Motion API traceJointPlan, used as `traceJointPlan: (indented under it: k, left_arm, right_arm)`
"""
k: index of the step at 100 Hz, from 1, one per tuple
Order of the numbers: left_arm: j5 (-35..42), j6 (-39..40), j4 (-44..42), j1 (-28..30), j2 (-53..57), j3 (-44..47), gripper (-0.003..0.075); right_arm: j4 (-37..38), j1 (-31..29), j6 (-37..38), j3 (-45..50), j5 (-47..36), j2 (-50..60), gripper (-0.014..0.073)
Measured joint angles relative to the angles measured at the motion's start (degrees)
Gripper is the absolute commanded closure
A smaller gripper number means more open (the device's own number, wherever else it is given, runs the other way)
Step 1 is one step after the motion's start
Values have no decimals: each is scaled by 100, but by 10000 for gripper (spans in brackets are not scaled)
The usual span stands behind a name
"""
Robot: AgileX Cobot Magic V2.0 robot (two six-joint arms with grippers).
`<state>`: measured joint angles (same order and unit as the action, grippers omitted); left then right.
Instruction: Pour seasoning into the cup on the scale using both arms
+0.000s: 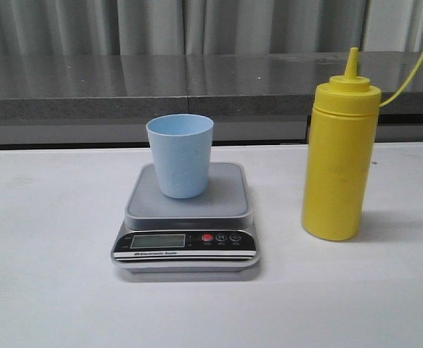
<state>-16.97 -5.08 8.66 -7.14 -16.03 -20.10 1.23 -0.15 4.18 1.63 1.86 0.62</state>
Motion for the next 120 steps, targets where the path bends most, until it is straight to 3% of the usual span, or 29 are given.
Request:
traceJointPlan:
  k: [12, 35, 98, 120]
  left_arm:
    - [0, 0, 0, 0, 0, 4, 349]
    - [0, 0, 0, 0, 0, 4, 741]
    - [0, 0, -4, 0, 0, 4, 739]
    - [0, 0, -4, 0, 0, 4, 739]
  right_arm:
    - [0, 0, 0, 0, 0, 0, 661]
    - [0, 0, 0, 0, 0, 0, 661]
    - [51, 0, 0, 0, -186, 0, 661]
    - [74, 0, 0, -947, 898, -321, 661]
